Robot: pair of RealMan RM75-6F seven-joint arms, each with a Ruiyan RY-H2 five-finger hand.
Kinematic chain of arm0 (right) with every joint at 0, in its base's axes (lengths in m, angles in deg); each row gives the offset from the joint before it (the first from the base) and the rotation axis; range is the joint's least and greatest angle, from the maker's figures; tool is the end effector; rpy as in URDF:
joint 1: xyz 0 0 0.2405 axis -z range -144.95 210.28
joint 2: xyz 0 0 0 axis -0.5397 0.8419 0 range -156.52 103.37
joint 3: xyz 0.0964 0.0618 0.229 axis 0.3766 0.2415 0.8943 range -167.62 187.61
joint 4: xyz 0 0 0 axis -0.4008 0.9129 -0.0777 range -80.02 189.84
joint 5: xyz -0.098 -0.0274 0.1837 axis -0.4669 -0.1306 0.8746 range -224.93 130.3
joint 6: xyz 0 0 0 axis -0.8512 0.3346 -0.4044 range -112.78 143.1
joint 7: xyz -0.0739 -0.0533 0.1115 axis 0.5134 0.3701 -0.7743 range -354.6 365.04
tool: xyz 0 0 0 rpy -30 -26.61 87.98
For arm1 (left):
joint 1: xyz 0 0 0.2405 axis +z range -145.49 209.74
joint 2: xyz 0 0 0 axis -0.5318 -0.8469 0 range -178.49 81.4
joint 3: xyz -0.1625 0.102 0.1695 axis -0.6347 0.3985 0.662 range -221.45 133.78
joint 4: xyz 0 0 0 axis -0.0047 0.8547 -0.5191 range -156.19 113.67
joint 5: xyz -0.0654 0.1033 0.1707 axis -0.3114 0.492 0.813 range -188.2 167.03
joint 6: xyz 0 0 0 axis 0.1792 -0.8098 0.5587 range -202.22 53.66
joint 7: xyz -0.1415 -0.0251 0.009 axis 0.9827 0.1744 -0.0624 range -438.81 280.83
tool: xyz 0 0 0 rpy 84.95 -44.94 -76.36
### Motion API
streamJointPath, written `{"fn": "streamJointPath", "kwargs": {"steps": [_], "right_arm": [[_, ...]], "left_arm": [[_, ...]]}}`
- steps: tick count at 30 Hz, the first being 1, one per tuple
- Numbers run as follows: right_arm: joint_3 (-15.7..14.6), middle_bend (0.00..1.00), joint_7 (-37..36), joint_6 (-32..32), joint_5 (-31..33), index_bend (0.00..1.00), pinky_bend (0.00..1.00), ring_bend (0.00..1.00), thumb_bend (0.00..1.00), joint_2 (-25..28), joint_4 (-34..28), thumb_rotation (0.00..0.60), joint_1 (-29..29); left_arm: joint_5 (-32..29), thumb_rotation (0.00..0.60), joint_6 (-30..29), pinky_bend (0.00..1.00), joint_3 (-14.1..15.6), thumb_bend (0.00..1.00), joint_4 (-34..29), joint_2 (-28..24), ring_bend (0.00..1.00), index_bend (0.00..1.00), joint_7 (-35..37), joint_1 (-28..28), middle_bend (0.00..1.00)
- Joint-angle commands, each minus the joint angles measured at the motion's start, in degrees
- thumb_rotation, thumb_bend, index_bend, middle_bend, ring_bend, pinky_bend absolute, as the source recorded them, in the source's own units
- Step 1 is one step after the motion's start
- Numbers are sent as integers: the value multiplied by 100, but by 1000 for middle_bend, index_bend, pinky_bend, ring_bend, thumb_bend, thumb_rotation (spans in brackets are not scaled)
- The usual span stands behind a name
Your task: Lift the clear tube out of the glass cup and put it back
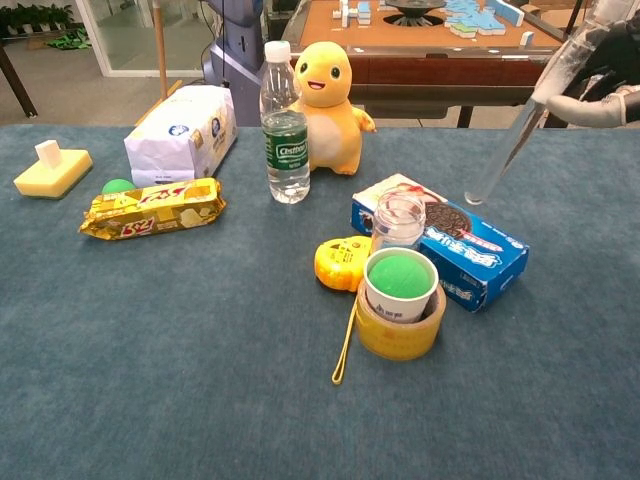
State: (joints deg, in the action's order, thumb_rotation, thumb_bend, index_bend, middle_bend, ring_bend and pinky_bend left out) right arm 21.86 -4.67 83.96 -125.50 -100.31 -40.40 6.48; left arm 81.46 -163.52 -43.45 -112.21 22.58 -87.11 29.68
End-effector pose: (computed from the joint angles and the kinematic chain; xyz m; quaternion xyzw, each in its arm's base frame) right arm -0.2007 -0.3023 0.0915 0.5890 -0.4674 0.5258 0.3976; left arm -0.2965 0.1552 0.1193 -0.6217 -0.3585 -0.3894 0.5774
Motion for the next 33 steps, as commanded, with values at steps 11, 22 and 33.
{"fn": "streamJointPath", "kwargs": {"steps": [11,22,33], "right_arm": [[13,413,73,29,66,665,395,316,545,-115,-64,600,11],[-13,417,555,271,-113,665,424,326,545,-171,212,600,23],[-8,421,159,137,-4,675,430,326,545,-217,29,600,28]], "left_arm": [[-14,600,2,0,4,272,4,-4,0,0,12,5,0],[-17,600,23,0,5,272,-6,-5,0,0,-11,-5,0],[-28,600,19,0,7,272,-2,-14,0,0,2,0,0]]}}
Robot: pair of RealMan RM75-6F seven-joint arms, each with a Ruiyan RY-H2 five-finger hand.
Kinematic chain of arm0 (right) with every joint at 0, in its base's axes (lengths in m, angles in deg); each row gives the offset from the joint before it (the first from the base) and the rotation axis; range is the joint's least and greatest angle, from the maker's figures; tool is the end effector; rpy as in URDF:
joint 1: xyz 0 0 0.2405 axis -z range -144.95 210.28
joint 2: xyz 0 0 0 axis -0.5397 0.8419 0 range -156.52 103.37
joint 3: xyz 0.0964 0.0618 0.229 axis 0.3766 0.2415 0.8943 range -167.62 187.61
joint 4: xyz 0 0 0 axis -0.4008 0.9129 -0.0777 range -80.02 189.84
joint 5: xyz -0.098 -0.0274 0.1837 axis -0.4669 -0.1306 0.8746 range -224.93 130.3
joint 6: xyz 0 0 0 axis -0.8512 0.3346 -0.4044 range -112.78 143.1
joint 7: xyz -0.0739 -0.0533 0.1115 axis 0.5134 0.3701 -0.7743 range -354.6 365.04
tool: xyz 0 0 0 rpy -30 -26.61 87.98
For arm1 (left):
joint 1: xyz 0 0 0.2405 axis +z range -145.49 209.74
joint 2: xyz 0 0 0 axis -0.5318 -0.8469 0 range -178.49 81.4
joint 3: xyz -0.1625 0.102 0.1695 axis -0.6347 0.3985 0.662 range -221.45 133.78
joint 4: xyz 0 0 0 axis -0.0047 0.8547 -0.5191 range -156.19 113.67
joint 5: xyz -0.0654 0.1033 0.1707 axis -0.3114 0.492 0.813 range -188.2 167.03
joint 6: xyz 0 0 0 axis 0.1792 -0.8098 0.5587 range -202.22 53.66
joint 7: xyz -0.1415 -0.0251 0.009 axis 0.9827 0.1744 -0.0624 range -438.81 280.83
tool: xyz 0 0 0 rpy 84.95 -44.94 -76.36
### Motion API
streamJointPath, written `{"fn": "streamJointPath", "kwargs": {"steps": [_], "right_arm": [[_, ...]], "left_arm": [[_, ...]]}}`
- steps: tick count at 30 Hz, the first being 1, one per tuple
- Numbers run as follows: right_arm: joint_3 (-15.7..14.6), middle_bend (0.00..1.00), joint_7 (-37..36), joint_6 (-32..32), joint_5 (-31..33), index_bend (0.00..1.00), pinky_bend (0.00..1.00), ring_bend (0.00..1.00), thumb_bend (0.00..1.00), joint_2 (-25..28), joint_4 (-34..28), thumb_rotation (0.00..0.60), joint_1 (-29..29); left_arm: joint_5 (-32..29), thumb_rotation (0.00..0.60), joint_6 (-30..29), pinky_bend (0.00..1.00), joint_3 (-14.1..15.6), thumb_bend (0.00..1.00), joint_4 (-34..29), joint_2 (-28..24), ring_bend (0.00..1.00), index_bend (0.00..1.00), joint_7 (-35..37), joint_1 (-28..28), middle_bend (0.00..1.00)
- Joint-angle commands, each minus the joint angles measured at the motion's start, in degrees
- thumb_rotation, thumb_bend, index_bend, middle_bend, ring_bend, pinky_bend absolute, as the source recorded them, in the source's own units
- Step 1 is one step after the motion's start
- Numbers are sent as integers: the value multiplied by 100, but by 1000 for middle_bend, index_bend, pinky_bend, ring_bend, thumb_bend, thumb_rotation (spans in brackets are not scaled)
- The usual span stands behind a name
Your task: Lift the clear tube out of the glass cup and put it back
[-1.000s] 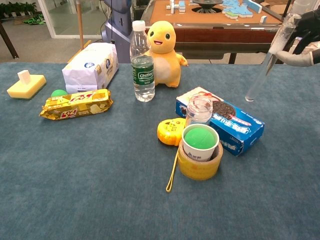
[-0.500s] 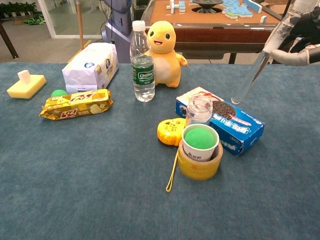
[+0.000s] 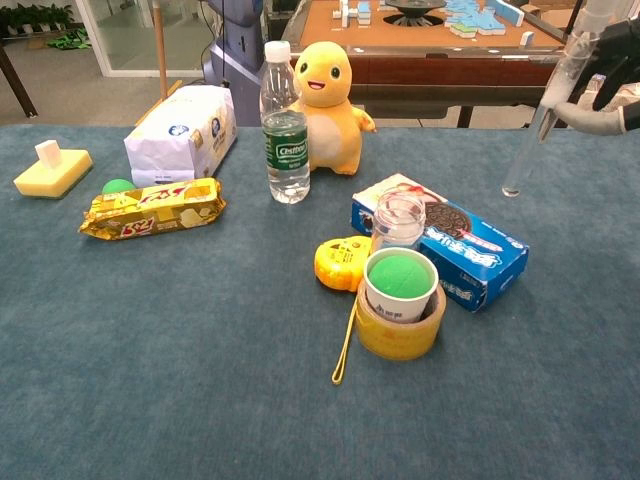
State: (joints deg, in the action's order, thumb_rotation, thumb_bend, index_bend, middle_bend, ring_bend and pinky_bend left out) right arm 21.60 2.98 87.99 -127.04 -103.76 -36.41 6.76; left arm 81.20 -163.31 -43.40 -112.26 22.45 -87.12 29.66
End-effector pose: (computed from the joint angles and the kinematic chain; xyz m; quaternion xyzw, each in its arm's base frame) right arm -0.2049 -0.3035 0.0863 0.6065 -0.4057 0.5172 0.4473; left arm -0.2974 0.1552 0.1195 -0.6219 -0.3602 -0.3868 0.5779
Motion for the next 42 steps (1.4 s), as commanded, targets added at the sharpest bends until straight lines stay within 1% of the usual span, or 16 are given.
{"fn": "streamJointPath", "kwargs": {"steps": [1,3,5,6,7,11,15,17,21,27,32,35,42], "right_arm": [[21,421,-758,-343,180,674,457,326,545,184,-457,600,-4],[22,424,-1093,-501,205,675,495,342,545,304,-620,600,-15],[-5,435,-1316,-642,172,675,507,372,545,429,-706,600,-34],[-9,440,-1316,-647,153,675,508,382,544,455,-698,600,-36],[-10,442,-1254,-616,131,675,508,384,544,454,-659,600,-35],[-5,442,-599,-280,22,675,509,384,545,281,-352,600,-8],[-19,442,20,43,-136,675,463,384,544,68,-31,600,9],[-38,442,144,114,-182,675,449,384,545,-4,38,600,16],[-52,442,-39,18,-100,675,445,384,545,-28,-67,600,18],[-35,442,-805,-490,125,675,450,384,545,269,-640,600,-46],[75,442,-1079,-515,104,675,457,384,545,364,-919,600,-94],[136,442,-1077,-485,93,675,457,384,545,328,-996,600,-137],[218,442,-682,-519,188,676,457,384,544,106,-1000,600,-305]], "left_arm": [[-1,600,-3,0,4,272,3,-1,0,0,6,4,0],[4,600,-9,0,8,272,8,2,0,0,6,8,0],[-2,600,-12,0,5,272,11,0,0,0,-2,11,0],[-3,600,-12,0,6,272,10,-1,0,0,2,12,0],[-2,600,-14,0,7,272,11,-2,0,0,8,13,0],[5,600,-10,0,9,272,14,0,0,0,13,10,0],[7,600,-3,0,9,272,16,6,0,0,10,5,0],[10,600,0,0,10,272,18,9,0,0,3,3,0],[10,600,-6,0,9,272,13,1,0,0,7,5,0],[6,600,-9,0,18,272,-3,-21,0,0,57,14,0],[18,600,-22,0,22,272,6,-23,0,0,80,20,0],[29,600,-36,0,22,272,11,-24,0,0,90,23,0],[14,600,-72,0,28,272,50,-25,0,0,151,56,0]]}}
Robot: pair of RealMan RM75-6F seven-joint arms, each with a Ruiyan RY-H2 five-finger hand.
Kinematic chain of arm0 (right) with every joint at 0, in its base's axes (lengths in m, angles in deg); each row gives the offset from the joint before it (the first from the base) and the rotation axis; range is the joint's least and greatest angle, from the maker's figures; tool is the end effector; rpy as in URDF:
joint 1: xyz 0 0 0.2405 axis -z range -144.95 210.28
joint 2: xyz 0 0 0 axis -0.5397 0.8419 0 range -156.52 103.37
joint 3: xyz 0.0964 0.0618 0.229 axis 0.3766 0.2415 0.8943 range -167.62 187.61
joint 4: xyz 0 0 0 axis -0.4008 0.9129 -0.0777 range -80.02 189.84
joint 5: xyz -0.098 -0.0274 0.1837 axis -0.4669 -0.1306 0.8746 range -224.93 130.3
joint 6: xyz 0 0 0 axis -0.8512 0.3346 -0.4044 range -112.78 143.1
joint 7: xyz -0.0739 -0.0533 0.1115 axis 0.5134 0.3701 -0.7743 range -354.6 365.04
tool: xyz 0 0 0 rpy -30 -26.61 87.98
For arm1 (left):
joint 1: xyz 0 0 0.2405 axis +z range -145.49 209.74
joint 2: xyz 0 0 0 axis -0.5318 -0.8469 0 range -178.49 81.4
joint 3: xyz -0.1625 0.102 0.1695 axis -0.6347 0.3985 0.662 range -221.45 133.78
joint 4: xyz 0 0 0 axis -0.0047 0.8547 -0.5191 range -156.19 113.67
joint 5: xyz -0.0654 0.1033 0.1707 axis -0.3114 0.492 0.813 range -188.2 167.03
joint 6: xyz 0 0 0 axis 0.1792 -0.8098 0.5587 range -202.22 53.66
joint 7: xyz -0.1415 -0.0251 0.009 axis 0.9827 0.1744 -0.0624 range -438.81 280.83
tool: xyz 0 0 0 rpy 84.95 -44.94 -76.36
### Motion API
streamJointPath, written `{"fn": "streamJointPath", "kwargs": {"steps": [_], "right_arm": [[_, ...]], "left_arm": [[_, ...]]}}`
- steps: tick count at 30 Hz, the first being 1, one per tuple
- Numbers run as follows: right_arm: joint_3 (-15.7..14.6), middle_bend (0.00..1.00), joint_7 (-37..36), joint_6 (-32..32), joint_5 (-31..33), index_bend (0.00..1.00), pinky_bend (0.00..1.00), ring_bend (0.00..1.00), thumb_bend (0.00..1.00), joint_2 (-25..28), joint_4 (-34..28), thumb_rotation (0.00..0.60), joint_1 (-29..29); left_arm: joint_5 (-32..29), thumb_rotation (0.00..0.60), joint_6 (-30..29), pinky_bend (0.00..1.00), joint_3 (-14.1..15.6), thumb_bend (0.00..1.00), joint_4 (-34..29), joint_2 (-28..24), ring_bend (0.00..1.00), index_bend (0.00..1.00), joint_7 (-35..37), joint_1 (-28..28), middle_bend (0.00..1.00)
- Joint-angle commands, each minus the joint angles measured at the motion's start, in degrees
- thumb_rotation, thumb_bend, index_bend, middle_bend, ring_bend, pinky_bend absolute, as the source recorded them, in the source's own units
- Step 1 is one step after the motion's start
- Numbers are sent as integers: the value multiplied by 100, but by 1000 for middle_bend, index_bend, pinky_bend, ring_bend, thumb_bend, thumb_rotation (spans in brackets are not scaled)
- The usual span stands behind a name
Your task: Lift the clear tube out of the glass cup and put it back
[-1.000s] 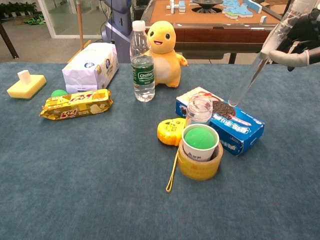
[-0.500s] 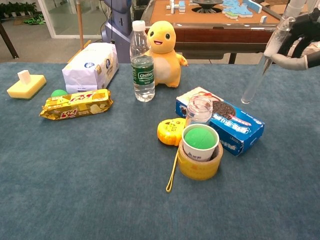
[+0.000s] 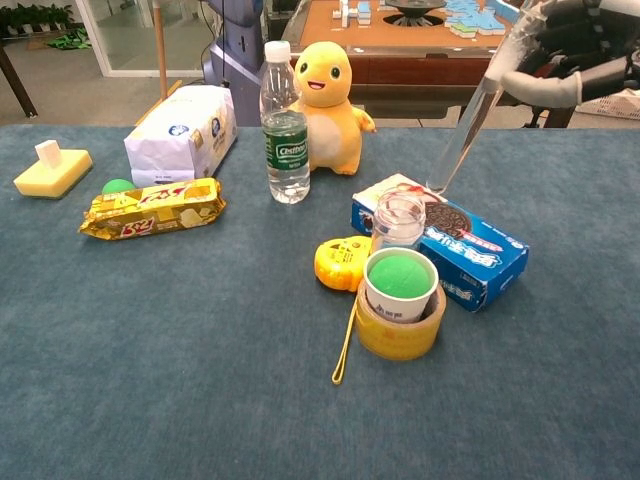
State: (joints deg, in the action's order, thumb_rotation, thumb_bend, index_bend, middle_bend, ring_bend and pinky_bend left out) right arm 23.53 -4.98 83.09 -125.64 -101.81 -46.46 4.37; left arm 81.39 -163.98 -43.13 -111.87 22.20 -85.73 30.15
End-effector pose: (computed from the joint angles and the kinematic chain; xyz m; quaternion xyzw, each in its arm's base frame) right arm -0.1575 -0.2993 0.0804 0.5812 -0.4858 0.5614 0.3332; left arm -0.2998 0.1517 0.1220 -0.6172 -0.3645 -0.3907 0.5775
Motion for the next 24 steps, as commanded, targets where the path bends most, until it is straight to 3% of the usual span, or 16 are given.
{"fn": "streamJointPath", "kwargs": {"steps": [1,24], "right_arm": [[29,442,142,-45,70,676,457,384,545,-116,11,600,-86],[114,443,448,-359,426,676,457,384,545,-882,558,600,-527]], "left_arm": [[-9,600,-10,0,1,272,20,1,0,0,20,12,0],[-81,600,26,0,-3,271,202,49,0,0,197,31,0]]}}
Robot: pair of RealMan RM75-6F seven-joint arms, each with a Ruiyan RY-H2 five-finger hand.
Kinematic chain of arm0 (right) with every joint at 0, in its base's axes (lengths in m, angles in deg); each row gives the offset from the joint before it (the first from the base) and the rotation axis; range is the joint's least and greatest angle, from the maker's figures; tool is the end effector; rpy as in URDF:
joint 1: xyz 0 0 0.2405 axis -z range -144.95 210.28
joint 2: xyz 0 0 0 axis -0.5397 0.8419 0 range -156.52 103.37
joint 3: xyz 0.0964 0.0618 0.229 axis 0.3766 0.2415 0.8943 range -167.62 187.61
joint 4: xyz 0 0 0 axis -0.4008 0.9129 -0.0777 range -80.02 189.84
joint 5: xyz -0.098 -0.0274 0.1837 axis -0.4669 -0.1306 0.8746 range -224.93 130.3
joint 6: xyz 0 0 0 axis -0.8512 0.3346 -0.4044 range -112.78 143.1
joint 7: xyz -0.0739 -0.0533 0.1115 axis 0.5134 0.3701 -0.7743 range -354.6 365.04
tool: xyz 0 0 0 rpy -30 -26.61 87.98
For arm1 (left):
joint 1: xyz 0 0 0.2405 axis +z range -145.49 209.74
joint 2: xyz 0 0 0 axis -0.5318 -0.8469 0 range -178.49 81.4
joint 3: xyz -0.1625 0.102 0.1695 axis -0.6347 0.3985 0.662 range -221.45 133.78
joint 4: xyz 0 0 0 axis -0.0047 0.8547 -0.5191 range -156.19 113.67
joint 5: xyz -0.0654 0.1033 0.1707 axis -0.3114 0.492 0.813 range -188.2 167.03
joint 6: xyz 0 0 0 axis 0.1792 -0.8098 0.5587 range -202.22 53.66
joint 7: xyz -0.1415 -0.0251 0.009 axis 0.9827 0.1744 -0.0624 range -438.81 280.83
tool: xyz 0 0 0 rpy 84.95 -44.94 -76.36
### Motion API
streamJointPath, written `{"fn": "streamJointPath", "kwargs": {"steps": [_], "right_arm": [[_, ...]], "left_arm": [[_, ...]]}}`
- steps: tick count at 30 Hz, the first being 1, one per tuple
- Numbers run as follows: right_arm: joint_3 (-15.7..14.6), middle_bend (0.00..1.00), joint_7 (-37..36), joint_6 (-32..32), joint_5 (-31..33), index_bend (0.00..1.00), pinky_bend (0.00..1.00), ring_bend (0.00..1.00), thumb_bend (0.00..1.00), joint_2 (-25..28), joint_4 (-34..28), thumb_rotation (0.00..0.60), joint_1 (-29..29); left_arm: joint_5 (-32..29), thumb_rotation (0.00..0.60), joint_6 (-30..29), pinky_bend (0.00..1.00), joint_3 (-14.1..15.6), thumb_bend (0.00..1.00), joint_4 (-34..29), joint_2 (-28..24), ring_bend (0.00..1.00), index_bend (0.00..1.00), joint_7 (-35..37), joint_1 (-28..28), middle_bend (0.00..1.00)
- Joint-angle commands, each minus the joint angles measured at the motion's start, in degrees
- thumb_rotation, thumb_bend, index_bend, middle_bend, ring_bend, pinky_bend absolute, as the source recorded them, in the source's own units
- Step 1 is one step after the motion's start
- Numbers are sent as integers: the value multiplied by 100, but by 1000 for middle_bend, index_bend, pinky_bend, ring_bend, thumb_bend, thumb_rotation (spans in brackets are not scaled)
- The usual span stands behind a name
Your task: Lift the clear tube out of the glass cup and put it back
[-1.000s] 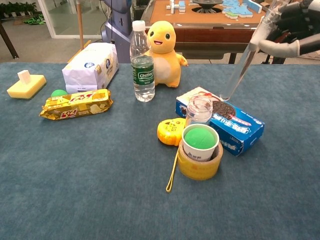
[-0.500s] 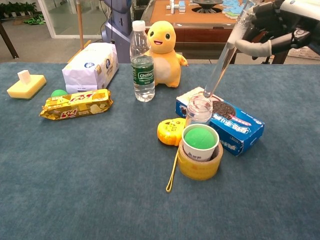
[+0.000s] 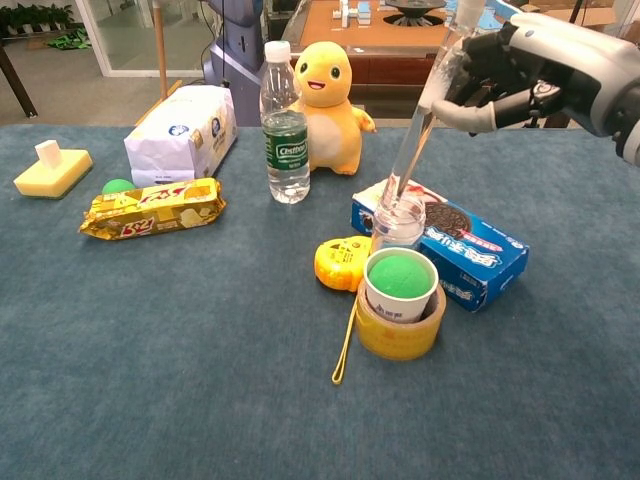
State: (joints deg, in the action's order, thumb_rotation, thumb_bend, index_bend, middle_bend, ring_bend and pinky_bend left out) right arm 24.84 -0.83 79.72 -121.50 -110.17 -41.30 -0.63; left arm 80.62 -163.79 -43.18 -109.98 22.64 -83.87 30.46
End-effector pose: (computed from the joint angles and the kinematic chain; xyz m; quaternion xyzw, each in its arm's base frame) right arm -0.1343 -0.3169 0.0382 0.5939 -0.4934 0.5503 0.3178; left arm -0.3083 0.1505 0.1222 -0.6119 -0.3723 -0.3874 0.5804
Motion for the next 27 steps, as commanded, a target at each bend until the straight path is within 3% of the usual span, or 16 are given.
{"fn": "streamJointPath", "kwargs": {"steps": [1,14,27], "right_arm": [[-26,442,54,-39,21,676,457,384,545,-78,74,600,-41],[-182,440,15,-280,95,676,456,373,540,-426,617,600,-145],[-221,365,59,-415,203,637,326,246,500,-684,991,600,-206]], "left_arm": [[-8,600,11,0,1,271,23,8,0,0,20,-1,0],[-29,600,-5,0,4,272,82,18,0,0,74,25,0],[-31,600,26,0,9,272,117,60,0,0,103,18,0]]}}
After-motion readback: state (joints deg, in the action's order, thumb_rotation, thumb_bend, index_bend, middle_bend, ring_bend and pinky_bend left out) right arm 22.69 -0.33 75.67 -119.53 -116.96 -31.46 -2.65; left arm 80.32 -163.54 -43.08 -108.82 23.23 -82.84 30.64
